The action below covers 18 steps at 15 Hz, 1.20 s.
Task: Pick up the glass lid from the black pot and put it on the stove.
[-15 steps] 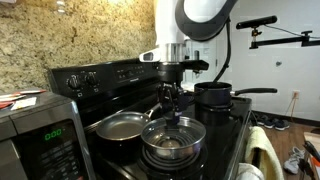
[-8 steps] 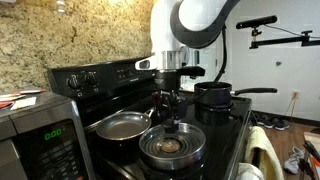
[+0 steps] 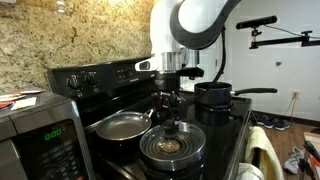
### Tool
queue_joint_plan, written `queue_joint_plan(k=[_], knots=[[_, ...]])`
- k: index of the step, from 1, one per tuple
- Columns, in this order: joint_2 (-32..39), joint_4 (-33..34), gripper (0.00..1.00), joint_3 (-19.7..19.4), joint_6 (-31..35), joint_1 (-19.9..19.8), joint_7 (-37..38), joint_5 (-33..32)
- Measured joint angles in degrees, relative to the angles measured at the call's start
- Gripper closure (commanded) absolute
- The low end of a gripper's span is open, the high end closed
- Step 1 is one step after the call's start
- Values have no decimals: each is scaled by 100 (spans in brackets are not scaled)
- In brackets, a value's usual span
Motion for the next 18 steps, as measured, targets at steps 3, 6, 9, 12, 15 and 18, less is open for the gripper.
queue_joint_plan(k=[3, 6, 9, 12, 15, 18], knots=[[-3, -21, 66, 13, 32, 0, 0, -45], [-33, -83, 66, 22, 110, 0, 0, -62], [-70, -162, 66, 34, 215, 1, 0, -90], [-127, -293, 66, 55, 393, 3, 0, -165], [-145, -422, 66, 66, 696, 5, 0, -252], [-127, -554, 9, 67, 1014, 5, 0, -313]])
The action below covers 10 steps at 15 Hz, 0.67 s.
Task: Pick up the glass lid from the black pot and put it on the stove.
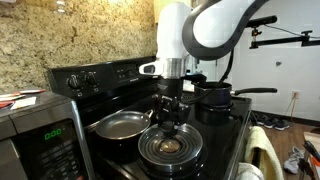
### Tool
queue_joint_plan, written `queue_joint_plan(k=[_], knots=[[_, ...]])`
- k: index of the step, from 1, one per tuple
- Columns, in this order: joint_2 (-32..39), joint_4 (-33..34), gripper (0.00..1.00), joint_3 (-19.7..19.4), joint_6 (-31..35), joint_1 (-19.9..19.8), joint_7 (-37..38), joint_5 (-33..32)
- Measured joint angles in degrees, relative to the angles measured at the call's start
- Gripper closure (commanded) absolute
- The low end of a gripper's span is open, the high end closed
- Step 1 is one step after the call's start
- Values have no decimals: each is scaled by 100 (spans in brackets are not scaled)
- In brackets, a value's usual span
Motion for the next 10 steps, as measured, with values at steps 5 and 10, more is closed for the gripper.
queue_joint_plan(k=[5, 10], knots=[[-5, -48, 0, -3, 125, -7, 11, -89], [-122, -40, 0, -40, 83, -65, 42, -96]])
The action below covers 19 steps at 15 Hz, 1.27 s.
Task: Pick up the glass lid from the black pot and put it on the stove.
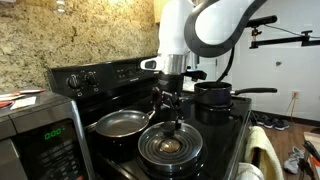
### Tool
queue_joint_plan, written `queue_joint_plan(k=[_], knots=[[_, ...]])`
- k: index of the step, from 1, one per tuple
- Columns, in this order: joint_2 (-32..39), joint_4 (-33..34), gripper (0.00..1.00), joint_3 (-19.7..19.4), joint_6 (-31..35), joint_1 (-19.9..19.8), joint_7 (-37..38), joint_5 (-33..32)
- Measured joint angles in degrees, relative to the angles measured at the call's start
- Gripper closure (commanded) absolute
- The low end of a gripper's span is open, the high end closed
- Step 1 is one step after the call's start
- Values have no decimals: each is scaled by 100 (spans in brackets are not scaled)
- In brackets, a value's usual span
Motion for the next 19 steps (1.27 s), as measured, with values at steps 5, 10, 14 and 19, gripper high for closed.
queue_joint_plan(k=[5, 10, 14, 19], knots=[[-373, 75, 0, -153, -746, -80, 419, -225], [-957, 71, 0, -510, -1783, -358, 1406, -570], [-1229, 17, 0, -907, -2285, -670, 1684, -541], [-1348, -253, 0, -1299, -2348, -919, 1888, -433]])
